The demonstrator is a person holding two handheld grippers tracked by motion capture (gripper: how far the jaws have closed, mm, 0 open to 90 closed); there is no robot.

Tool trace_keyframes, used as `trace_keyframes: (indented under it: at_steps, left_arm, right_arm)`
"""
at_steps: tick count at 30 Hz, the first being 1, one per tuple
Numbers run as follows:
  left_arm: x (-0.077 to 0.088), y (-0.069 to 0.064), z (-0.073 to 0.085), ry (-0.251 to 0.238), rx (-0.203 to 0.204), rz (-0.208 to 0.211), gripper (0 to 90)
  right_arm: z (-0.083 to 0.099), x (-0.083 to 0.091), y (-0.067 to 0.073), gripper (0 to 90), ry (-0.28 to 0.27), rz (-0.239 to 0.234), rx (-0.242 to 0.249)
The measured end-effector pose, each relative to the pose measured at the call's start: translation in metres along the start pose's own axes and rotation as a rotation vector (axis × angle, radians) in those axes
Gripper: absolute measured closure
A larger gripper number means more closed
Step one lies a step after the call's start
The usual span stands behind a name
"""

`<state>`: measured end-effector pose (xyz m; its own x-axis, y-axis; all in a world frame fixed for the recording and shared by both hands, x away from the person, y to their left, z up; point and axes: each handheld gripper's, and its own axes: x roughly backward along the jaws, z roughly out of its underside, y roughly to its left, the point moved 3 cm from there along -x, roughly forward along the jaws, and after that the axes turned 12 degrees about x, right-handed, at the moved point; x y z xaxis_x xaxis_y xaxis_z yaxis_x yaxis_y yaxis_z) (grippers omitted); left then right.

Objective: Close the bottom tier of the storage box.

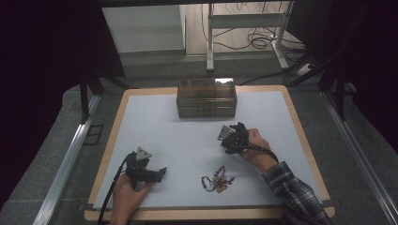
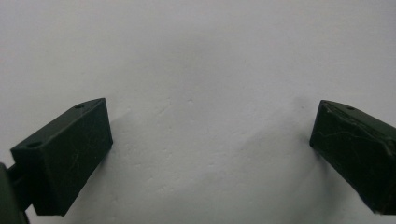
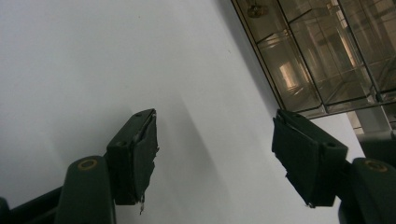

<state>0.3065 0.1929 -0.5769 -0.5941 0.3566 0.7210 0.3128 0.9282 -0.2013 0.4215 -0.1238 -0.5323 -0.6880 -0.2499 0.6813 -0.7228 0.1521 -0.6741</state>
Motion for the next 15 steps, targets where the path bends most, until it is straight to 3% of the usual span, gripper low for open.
trace_keyframes:
  at_steps: [15]
  left_arm:
    - [0.0, 0.0, 0.0, 0.0, -0.001, 0.0, 0.0]
  right_arm:
    - [-0.009, -0.012, 0.001, 30.8, 0.036, 0.052, 0.065]
